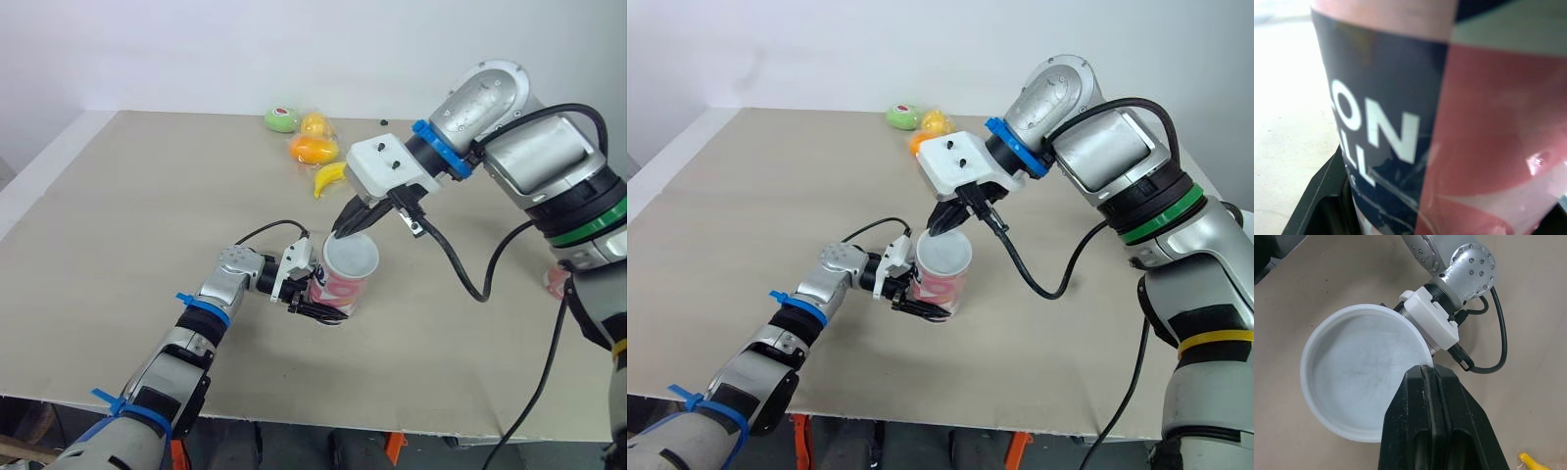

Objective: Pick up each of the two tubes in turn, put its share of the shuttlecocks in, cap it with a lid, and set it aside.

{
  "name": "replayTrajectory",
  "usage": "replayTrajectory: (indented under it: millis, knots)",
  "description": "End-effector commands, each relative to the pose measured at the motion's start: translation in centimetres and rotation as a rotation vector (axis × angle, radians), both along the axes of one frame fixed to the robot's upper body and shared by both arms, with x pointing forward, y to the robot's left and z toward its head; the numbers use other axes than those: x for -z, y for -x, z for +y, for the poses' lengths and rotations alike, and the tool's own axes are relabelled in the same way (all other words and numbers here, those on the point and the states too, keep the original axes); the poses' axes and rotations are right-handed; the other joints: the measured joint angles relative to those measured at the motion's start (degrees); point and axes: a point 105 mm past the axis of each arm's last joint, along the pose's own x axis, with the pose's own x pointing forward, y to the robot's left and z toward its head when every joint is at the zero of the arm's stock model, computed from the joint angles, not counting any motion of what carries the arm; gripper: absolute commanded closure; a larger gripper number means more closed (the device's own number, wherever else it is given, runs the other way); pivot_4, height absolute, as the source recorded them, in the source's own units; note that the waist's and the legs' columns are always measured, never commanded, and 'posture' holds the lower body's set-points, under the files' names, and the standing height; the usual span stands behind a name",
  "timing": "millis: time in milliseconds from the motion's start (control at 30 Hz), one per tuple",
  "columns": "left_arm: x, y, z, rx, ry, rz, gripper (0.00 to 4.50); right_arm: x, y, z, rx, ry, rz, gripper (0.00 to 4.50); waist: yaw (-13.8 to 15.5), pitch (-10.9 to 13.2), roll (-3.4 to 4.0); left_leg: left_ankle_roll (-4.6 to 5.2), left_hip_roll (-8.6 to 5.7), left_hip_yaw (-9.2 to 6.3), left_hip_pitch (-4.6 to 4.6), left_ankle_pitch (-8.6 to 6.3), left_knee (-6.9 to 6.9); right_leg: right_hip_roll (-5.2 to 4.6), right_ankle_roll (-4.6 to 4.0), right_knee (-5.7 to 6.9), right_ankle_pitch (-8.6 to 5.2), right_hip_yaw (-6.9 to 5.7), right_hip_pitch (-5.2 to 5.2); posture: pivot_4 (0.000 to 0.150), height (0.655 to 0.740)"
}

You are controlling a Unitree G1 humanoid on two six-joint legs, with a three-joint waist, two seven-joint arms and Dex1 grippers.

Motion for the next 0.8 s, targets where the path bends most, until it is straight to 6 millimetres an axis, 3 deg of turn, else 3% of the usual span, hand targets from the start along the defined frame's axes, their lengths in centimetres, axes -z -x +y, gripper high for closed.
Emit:
replayTrajectory:
  millis: [33, 133, 233, 267, 300, 333, 400, 433, 533, 800]
  knots:
    - [3.3, 0.3, 1.2, -0.047, -0.109, 0.095, 1.5, 0.3, 0.8, 0.0, -0.053, 0.046, 0.002, 4.44, 0.0, 0.0, 0.0, 0.0, 0.0, 0.0, 0.0, 0.0, 0.0, 0.0, 0.0, 0.0, 0.0, 0.0, 0.0, 0.15, 0.74]
    - [3.3, 0.3, 1.3, -0.049, -0.109, 0.097, 1.5, 1.6, 0.1, -0.1, -0.046, 0.081, -0.024, 4.44, 0.0, 0.0, -0.01, 0.0, 0.0, 0.0, 0.0, -0.01, 0.0, 0.0, 0.0, -0.01, -0.01, 0.0, 0.0, 0.15, 0.74]
    - [3.3, 0.2, 1.3, -0.054, -0.107, 0.096, 1.5, 2.3, -0.2, 0.1, -0.042, 0.082, -0.03, 3.43, 0.0, -0.1, -0.05, 0.01, 0.01, -0.01, 0.05, -0.02, 0.0, 0.01, 0.0, -0.01, -0.01, -0.02, 0.04, 0.15, 0.74]
    - [3.2, 0.2, 1.3, -0.056, -0.105, 0.096, 1.5, 2.4, -0.1, 0.1, -0.045, 0.076, -0.024, 3.43, 0.0, -0.1, -0.08, 0.01, 0.01, -0.01, 0.05, -0.02, 0.0, 0.01, 0.0, -0.01, 0.0, -0.02, 0.04, 0.15, 0.74]
    - [3.2, 0.2, 1.3, -0.057, -0.104, 0.097, 1.5, 2.5, -0.1, 0.1, -0.048, 0.071, -0.019, 2.82, 0.0, -0.1, -0.12, 0.0, 0.01, -0.01, 0.06, -0.02, 0.01, 0.01, -0.01, -0.01, 0.0, -0.02, 0.05, 0.15, 0.74]
    - [3.2, 0.2, 1.3, -0.059, -0.103, 0.098, 1.5, 2.5, -0.2, 0.3, -0.048, 0.059, -0.022, 2.69, -0.1, -0.1, -0.11, 0.0, 0.02, 0.0, 0.09, -0.02, 0.01, 0.01, -0.01, -0.01, 0.01, -0.02, 0.07, 0.15, 0.74]
    - [3.2, 0.2, 1.3, -0.059, -0.102, 0.1, 1.5, 2.7, -0.3, 0.5, -0.047, 0.048, -0.025, 1.67, -0.1, -0.2, -0.1, 0.0, 0.05, 0.01, 0.12, -0.02, 0.01, 0.02, -0.05, -0.01, 0.03, -0.02, 0.08, 0.15, 0.74]
    - [3.2, 0.2, 1.3, -0.061, -0.102, 0.1, 1.5, 2.8, -0.3, 0.6, -0.045, 0.046, -0.026, 1.56, -0.1, -0.2, -0.1, 0.0, 0.07, 0.01, 0.15, -0.01, 0.01, 0.04, -0.09, -0.01, 0.05, -0.02, 0.07, 0.15, 0.74]
    - [3.2, 0.1, 1.4, -0.064, -0.101, 0.102, 1.5, 3.2, -0.4, 0.5, -0.04, 0.059, -0.031, 0.52, -0.1, -0.2, -0.11, 0.0, 0.09, 0.02, 0.15, -0.02, 0.01, 0.05, -0.09, -0.01, 0.05, -0.03, 0.08, 0.15, 0.74]
    - [3.1, 0.0, 1.4, -0.069, -0.096, 0.103, 1.5, 5.1, -0.6, 0.3, -0.035, 0.112, -0.045, 0.52, -0.1, -0.7, -0.27, -0.01, 0.11, 0.03, 0.28, -0.02, 0.01, 0.07, -0.33, -0.01, -0.07, -0.03, 0.05, 0.15, 0.74]
